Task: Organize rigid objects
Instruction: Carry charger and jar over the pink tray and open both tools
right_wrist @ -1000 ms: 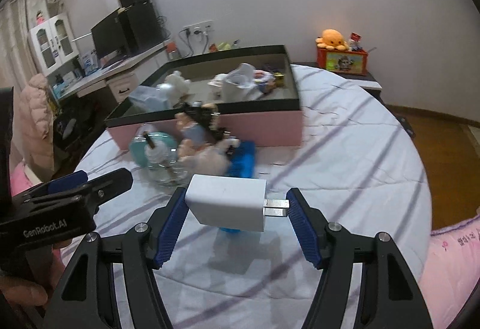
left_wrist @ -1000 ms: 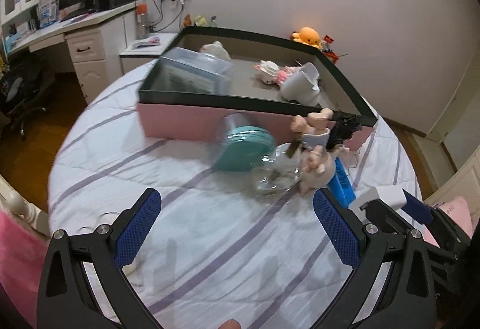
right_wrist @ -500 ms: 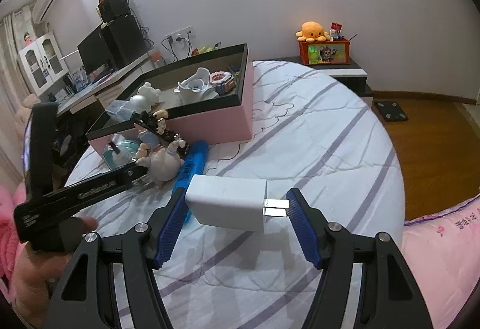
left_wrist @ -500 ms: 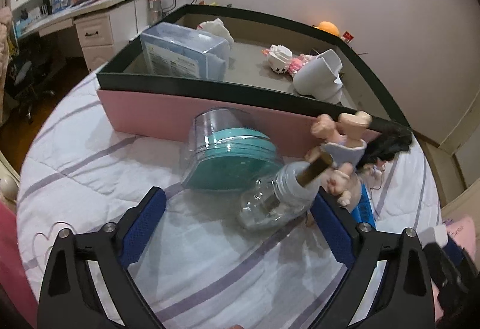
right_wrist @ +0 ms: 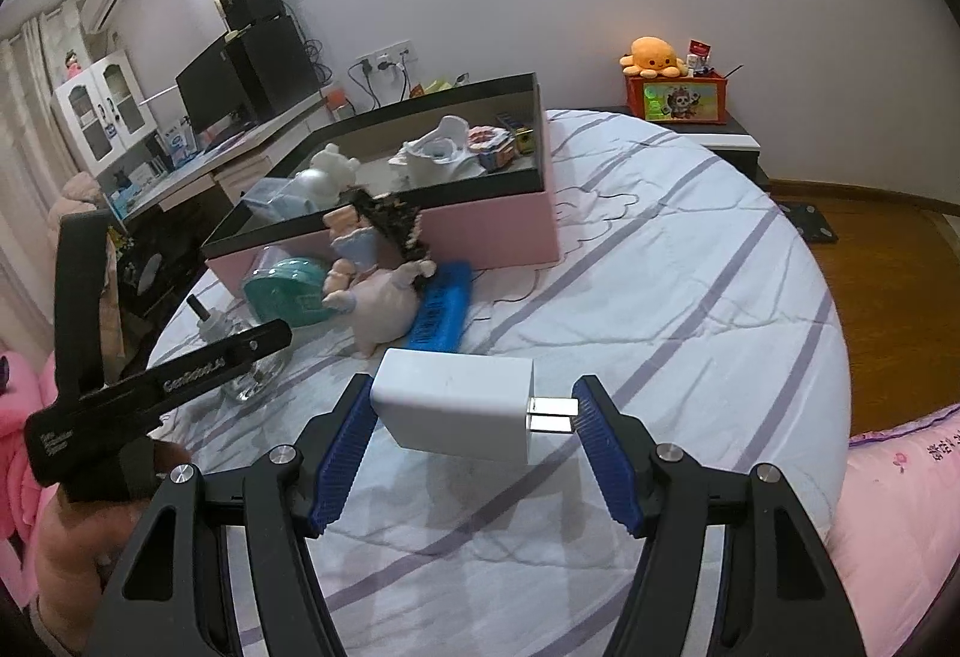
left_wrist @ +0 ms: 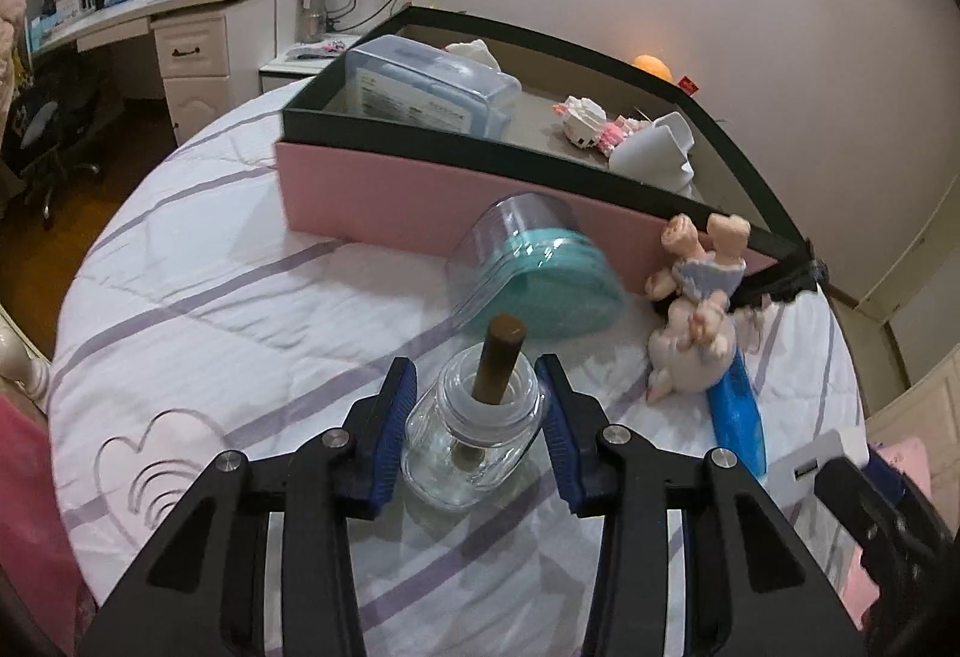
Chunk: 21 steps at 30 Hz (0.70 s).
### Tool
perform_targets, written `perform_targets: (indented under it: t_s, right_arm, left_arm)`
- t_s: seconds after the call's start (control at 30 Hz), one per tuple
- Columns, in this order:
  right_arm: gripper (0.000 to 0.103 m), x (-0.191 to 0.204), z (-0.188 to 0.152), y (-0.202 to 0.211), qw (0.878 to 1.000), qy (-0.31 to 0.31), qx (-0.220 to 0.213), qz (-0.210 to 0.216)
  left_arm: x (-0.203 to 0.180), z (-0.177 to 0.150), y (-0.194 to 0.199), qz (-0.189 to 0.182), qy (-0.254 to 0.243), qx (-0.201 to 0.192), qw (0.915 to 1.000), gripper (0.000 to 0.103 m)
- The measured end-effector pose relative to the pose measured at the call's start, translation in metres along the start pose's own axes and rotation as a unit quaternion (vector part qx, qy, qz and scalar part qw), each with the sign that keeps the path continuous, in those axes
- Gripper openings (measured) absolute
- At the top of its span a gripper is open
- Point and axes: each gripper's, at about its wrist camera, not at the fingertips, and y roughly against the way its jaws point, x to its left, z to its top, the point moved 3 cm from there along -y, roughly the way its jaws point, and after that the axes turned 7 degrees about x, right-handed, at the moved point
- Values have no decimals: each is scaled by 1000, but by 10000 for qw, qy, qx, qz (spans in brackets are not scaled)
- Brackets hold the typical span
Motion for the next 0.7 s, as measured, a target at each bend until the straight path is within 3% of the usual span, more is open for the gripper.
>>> perform_targets:
  t_s: [0.37,0.7]
  right_arm:
    - [68,30,8,9,9997,191,-38,113]
    - [68,53,62,31,9973,526,-378,345]
  left_arm:
    - [27,-5,36,36,-90,-152,9998,41]
    - [25,39,71,-70,-306,-592,9978,41]
